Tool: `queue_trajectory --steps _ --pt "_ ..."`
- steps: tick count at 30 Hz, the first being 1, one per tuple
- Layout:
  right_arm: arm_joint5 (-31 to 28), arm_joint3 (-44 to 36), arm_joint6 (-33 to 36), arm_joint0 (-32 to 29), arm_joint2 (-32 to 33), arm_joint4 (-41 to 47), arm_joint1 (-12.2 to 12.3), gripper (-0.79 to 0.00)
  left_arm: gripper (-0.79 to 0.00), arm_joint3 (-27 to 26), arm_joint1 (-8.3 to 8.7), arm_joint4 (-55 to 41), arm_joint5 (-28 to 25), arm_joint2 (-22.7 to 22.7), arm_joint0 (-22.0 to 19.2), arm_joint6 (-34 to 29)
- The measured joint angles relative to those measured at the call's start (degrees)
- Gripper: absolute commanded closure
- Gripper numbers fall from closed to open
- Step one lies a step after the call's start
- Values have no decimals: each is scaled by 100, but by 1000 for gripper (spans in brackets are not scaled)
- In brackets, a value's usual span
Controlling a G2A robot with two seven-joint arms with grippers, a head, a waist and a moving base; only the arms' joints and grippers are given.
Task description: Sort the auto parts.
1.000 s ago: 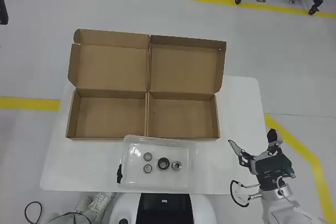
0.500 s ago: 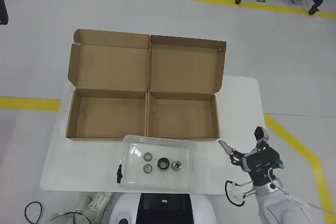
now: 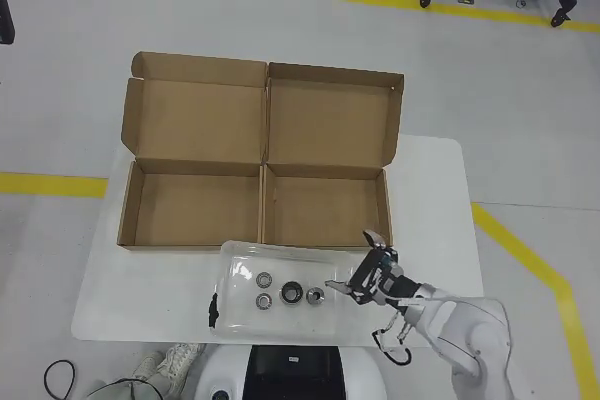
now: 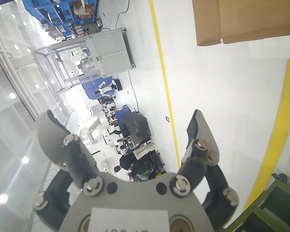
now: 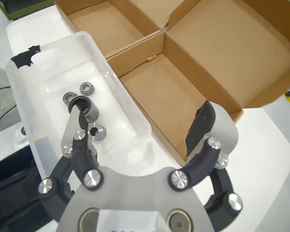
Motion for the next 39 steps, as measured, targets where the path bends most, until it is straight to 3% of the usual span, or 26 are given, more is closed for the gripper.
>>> queue_trajectory --steps 5,12,33,39 --pt "-291 332 591 571 -493 248 0 -785 -785 0 0 0 0 0 0 0" --pt "-410 618 725 1030 -895 477 0 -785 -785 0 0 0 0 0 0 0" --pt "-407 617 719 1028 -895 471 0 -785 -785 0 0 0 0 0 0 0" --pt "-477 666 717 1068 -1275 137 21 -785 -785 0 0 0 0 0 0 0"
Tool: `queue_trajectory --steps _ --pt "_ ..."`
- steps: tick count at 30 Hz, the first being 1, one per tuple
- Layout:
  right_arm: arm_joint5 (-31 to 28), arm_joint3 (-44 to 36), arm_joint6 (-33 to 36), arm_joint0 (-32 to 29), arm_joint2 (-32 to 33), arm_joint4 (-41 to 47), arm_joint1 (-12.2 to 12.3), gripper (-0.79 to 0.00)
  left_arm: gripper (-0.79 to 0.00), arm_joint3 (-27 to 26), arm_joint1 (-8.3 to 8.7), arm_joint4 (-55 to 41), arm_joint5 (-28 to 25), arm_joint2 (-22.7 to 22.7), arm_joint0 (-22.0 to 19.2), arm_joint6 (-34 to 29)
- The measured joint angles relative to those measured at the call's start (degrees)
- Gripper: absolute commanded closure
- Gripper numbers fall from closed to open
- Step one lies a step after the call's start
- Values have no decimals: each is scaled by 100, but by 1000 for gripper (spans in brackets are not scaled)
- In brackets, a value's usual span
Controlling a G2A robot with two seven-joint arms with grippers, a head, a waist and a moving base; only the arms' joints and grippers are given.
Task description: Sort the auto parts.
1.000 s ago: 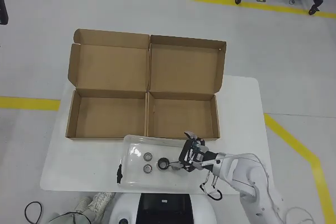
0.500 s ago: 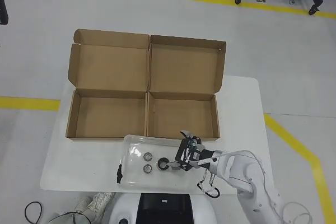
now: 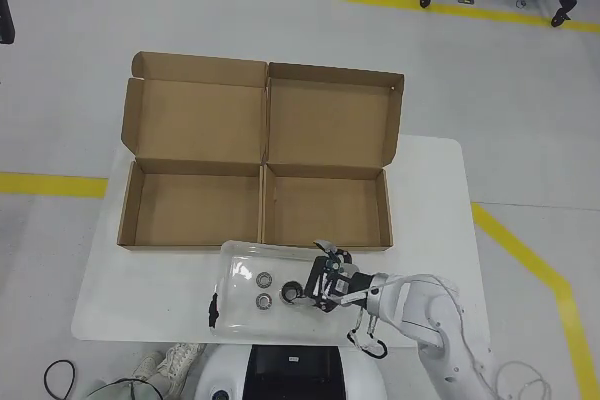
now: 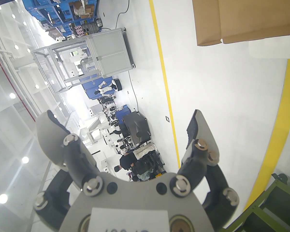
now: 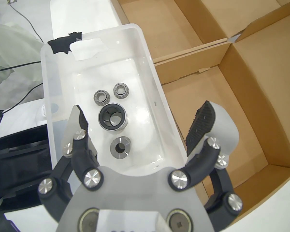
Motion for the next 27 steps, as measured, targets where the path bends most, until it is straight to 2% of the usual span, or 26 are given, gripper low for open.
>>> queue_trajectory --steps 9,12,16,19,27 --pt "96 89 276 197 -754 -671 1 -782 -785 0 0 0 0 0 0 0" --pt "183 203 242 277 -885 -659 -5 -690 -785 0 0 0 0 0 0 0" --pt "172 388 233 408 -956 -523 -3 -714 -785 0 0 0 0 0 0 0" --pt "120 489 383 492 -1058 -499 2 -686 -785 0 0 0 0 0 0 0" --pt "317 707 744 664 -1226 -435 6 -680 -785 0 0 0 0 0 0 0"
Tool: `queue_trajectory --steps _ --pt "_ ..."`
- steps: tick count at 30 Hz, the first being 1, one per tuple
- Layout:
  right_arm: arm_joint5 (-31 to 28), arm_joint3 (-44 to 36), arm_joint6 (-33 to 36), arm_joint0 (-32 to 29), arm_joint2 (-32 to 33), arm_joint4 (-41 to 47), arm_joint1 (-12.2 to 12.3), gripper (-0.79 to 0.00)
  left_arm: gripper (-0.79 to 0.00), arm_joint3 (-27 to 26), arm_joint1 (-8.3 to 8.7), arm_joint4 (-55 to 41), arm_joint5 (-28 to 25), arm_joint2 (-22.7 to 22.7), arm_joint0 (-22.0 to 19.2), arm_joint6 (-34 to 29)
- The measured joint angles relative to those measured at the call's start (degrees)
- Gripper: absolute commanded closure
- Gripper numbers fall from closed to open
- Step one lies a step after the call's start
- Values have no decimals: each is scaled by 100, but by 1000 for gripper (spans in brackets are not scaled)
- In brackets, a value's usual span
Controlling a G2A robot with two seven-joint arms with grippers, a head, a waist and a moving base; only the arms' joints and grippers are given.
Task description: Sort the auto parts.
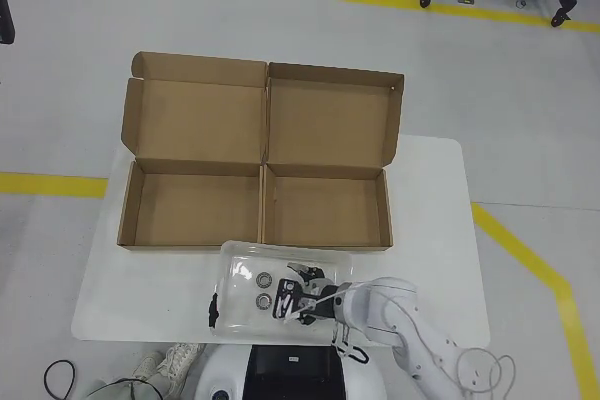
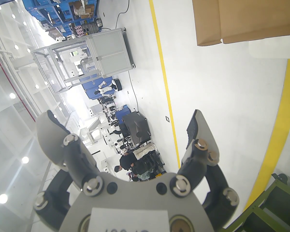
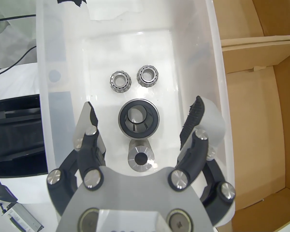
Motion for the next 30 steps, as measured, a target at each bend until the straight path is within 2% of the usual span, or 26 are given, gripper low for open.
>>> queue_trajectory --steps 4,8,10,13,17,18,19,23,24,30 --pt "64 113 170 87 -96 33 -1 -659 -785 0 0 0 0 0 0 0" --pt "127 238 343 190 -228 46 -10 -600 -785 0 0 0 0 0 0 0" --pt "141 307 401 248 -295 73 -19 -603 -785 0 0 0 0 0 0 0" --pt "164 431 503 358 -408 123 -36 -659 -785 0 0 0 0 0 0 0" --pt "220 542 619 473 -524 194 -54 -625 -785 0 0 0 0 0 0 0" --pt "230 569 654 501 -552 219 -57 -579 -785 0 0 0 0 0 0 0" --pt "236 584 682 522 -572 236 -59 -468 -785 0 0 0 0 0 0 0" --pt "265 611 797 604 -649 299 -66 -117 -785 0 0 0 0 0 0 0" --pt "274 611 835 629 -669 320 -68 0 -785 0 0 0 0 0 0 0" --pt "297 589 950 722 -727 409 -63 0 -785 0 0 0 0 0 0 0"
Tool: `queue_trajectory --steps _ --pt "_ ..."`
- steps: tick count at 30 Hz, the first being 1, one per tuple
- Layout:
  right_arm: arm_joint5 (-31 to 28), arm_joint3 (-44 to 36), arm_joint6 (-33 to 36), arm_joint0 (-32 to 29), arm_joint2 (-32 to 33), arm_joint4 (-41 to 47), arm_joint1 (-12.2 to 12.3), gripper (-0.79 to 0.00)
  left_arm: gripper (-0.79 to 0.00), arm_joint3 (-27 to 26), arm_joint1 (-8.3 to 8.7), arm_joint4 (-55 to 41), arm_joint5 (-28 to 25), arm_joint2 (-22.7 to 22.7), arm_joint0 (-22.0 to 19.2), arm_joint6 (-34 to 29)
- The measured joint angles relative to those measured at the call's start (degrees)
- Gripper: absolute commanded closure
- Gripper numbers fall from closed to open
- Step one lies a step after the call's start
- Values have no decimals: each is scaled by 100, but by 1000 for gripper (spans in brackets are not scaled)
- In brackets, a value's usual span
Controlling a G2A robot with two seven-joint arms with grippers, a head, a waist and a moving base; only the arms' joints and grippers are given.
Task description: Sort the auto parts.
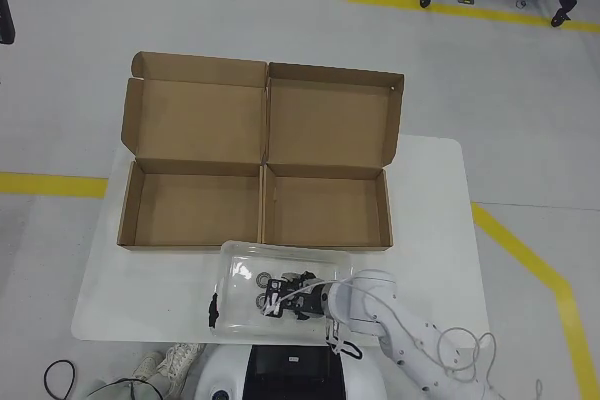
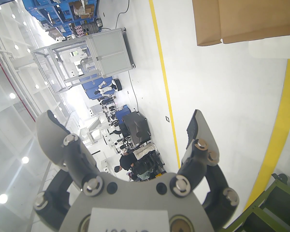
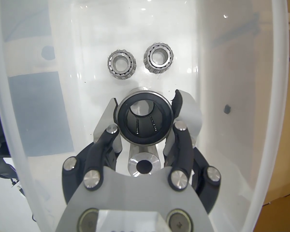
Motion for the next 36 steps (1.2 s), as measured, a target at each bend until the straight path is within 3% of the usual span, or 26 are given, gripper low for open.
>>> queue_trajectory --steps 8,22,29,36 --pt "-44 -103 -271 45 41 169 33 0 -785 0 0 0 0 0 0 0" --pt "-166 -691 -1897 -287 492 315 196 0 -785 0 0 0 0 0 0 0" --pt "-154 -793 -2706 -164 578 394 209 0 -785 0 0 0 0 0 0 0" --pt "-137 -919 -2505 453 546 751 143 0 -785 0 0 0 0 0 0 0"
